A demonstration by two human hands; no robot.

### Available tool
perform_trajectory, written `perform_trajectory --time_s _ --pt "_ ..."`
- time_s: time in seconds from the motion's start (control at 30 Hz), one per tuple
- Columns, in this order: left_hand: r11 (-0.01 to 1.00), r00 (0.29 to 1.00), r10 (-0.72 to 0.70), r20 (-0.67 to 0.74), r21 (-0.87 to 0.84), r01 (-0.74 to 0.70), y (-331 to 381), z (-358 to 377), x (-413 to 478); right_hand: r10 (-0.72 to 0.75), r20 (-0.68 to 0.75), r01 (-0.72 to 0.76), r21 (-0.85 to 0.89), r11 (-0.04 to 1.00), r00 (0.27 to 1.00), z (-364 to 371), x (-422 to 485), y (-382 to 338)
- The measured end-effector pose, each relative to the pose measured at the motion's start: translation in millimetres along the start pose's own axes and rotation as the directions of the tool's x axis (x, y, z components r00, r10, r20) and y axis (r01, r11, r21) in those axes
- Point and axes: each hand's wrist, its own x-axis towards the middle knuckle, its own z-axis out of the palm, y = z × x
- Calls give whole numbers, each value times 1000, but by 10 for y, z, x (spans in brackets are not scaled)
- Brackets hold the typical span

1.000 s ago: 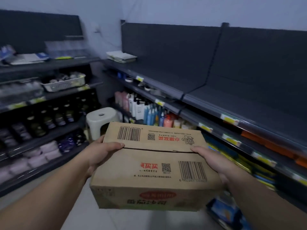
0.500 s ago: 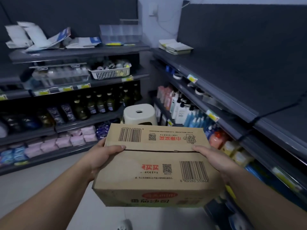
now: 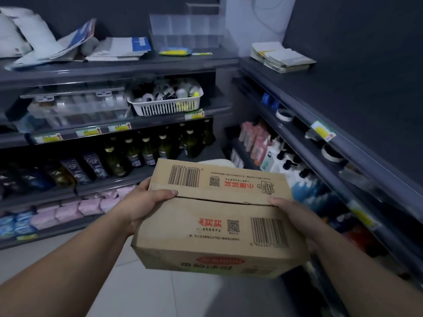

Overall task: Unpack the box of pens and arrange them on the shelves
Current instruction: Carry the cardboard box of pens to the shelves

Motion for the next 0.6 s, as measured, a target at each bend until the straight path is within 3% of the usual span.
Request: perform_trajectory --time_s 0.37,0.6 --pt "999 975 24 -220 -18 -29 405 457 1451 25 155 9 -211 977 988 -400 1909 -991" --pt "998 950 18 -313 -51 -35 452 629 2283 2 204 49 -248 968 979 -536 2982 -1363"
